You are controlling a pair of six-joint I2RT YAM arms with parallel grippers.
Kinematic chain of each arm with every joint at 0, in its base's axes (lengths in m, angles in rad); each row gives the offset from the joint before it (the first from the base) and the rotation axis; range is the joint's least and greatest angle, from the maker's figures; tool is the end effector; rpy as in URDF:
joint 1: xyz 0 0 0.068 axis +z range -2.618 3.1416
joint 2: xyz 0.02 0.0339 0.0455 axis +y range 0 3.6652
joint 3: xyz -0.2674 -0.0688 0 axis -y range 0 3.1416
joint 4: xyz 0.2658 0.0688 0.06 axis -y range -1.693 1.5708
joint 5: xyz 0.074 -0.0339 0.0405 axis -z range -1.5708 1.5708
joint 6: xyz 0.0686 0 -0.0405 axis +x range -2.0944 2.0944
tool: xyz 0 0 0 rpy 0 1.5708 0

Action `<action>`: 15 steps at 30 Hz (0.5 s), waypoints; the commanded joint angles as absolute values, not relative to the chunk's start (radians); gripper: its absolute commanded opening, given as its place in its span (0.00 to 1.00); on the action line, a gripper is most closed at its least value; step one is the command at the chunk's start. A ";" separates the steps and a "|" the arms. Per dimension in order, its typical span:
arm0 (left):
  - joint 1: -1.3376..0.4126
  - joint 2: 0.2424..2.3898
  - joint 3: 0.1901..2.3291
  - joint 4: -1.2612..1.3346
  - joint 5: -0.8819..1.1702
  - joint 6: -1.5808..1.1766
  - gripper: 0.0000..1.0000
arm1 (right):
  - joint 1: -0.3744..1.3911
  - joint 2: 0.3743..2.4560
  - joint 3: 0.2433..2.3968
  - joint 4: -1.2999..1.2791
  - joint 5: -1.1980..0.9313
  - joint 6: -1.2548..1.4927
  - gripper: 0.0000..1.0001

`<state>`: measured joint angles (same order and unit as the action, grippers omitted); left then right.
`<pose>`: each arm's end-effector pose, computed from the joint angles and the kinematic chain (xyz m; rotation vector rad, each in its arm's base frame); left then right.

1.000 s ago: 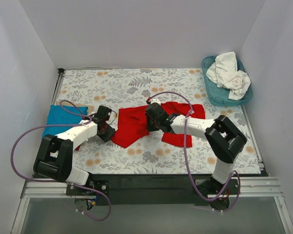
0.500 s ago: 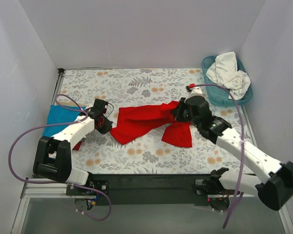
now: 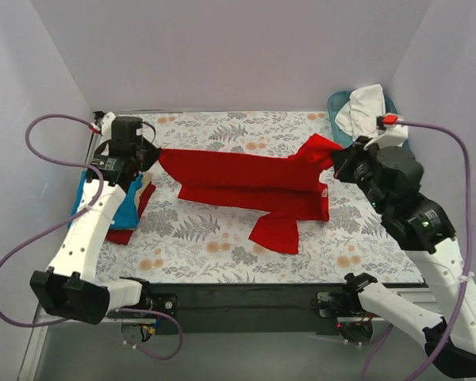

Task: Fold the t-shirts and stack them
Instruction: Flatten the tshirt out

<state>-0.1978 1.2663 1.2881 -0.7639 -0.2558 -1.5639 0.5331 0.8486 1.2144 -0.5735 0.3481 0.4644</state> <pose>0.3051 -0.0435 0.3395 -1.5919 1.7450 -0.6069 0.1889 0.0843 0.4367 0.1911 1.7741 0.4127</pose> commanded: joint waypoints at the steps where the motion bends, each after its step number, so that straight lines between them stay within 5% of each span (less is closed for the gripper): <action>1: -0.187 1.160 1.454 -0.834 -0.318 -1.491 0.00 | 0.529 0.836 1.426 -0.606 0.423 0.396 0.01; 15: -0.187 1.084 1.808 -0.824 -0.238 -1.436 0.00 | 0.529 0.864 1.824 -0.673 0.410 0.336 0.01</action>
<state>-0.1982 1.0252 1.7473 -0.8066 -0.2180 -1.4673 0.5323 0.8494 1.7519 -0.6952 0.3569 0.3820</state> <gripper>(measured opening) 0.020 0.023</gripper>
